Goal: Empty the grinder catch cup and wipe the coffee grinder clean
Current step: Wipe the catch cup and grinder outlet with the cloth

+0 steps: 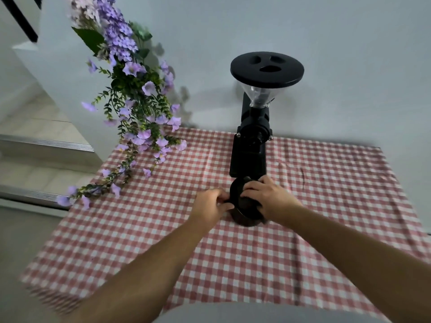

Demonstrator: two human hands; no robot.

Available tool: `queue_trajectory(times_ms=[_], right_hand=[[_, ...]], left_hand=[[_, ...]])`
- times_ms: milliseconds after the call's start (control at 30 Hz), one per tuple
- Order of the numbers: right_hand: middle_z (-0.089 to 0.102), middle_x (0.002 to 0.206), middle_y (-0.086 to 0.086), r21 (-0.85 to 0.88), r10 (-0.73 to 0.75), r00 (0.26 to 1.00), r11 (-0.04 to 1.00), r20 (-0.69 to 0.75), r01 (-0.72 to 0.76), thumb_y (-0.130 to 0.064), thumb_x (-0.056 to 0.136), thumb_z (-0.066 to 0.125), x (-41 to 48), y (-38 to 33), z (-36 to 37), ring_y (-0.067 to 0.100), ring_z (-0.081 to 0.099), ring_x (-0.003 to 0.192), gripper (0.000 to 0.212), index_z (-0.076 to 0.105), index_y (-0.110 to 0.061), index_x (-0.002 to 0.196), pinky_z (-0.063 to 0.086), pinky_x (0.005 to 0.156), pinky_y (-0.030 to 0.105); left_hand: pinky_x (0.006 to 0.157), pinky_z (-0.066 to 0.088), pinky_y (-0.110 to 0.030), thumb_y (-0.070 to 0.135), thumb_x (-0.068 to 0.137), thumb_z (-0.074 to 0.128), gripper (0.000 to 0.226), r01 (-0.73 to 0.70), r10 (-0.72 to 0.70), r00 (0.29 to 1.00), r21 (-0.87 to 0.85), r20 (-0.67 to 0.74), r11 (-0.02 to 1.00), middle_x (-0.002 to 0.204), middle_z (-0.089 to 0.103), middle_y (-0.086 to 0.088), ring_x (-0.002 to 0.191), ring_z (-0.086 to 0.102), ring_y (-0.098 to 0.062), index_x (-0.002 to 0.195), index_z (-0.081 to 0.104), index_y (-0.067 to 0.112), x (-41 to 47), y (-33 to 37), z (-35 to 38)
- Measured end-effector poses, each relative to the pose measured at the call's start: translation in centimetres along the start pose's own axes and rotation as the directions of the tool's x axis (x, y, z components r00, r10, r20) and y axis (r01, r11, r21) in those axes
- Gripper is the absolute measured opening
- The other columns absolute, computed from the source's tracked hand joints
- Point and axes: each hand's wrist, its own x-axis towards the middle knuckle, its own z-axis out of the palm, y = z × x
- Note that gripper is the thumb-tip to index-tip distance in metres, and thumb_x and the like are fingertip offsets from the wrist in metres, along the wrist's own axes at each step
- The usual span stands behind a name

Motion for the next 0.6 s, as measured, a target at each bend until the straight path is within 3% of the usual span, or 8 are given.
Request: queue_trajectory(times_ms=[133,200,267,367,467,533,600], right_hand=[[0.051,0.129,-0.008,0.195,0.228,0.967,0.959,-0.111,-0.204,-0.010,0.086,0.055,0.5,1.3,-1.7,0.020,0.042,0.110,0.033,0.061,-0.023,0.116,0.038,0.082,0.027],[0.057,0.120,0.000,0.379,0.387,0.900,0.877,-0.199,-0.294,-0.009,0.084,0.056,1.5,-0.2,-1.3,0.021,0.052,0.102,0.028,0.063,-0.019,0.109,0.042,0.078,0.027],[0.060,0.111,0.003,0.508,0.450,0.874,0.805,-0.184,-0.308,-0.006,0.083,0.056,2.6,-1.9,-0.6,0.021,0.057,0.093,0.025,0.063,-0.017,0.104,0.047,0.073,0.029],[0.062,0.099,-0.002,0.625,0.332,0.941,0.747,-0.057,-0.226,-0.003,0.081,0.055,3.2,-2.9,-0.6,0.016,0.058,0.087,0.027,0.064,-0.023,0.098,0.045,0.065,0.021],[0.063,0.096,-0.007,0.541,0.121,0.990,0.829,0.071,-0.140,0.000,0.078,0.054,2.5,-2.4,-1.8,0.013,0.057,0.090,0.032,0.064,-0.028,0.086,0.044,0.072,0.020],[0.062,0.096,-0.007,0.494,0.077,0.987,0.858,0.140,-0.138,0.001,0.077,0.053,1.5,-1.3,-2.8,0.013,0.057,0.089,0.033,0.063,-0.030,0.083,0.046,0.074,0.022],[0.061,0.100,-0.008,0.483,0.099,0.990,0.865,0.097,-0.134,0.000,0.077,0.054,0.1,0.0,-3.7,0.014,0.058,0.091,0.030,0.062,-0.029,0.084,0.046,0.076,0.022]], left_hand=[[0.082,0.053,-0.027,0.018,0.081,0.073,0.017,-0.022,0.022,1.000,-0.025,0.006,0.999,0.093,0.071,0.002,0.087,0.065,-0.012,0.096,0.069,0.011,0.2,0.3,-0.2],[0.079,0.053,-0.025,0.019,0.082,0.072,0.016,-0.015,0.016,0.999,-0.015,0.031,1.000,0.092,0.071,0.003,0.087,0.065,-0.011,0.096,0.067,0.012,0.0,0.1,-0.1],[0.078,0.053,-0.023,0.019,0.084,0.070,0.015,0.005,-0.004,0.999,-0.011,0.047,1.000,0.093,0.070,0.003,0.087,0.065,-0.010,0.096,0.065,0.013,-0.1,0.3,0.0],[0.080,0.053,-0.025,0.014,0.084,0.069,0.017,0.055,-0.053,0.998,-0.061,0.047,0.997,0.093,0.069,0.003,0.087,0.065,-0.012,0.100,0.065,0.013,0.1,0.7,0.0],[0.069,0.049,-0.021,0.015,0.084,0.068,0.011,0.058,-0.055,0.997,-0.056,0.059,0.997,0.083,0.067,0.008,0.079,0.062,-0.009,0.094,0.064,0.016,0.1,0.5,0.0],[0.075,0.052,-0.021,0.014,0.084,0.069,0.011,0.059,-0.053,0.997,-0.103,0.055,0.993,0.087,0.069,0.008,0.084,0.065,-0.008,0.094,0.066,0.016,0.0,0.3,0.2],[0.079,0.053,-0.019,0.012,0.083,0.071,0.014,0.063,-0.056,0.997,-0.143,0.050,0.988,0.093,0.070,0.006,0.089,0.066,-0.006,0.096,0.066,0.015,0.1,0.1,0.1]])
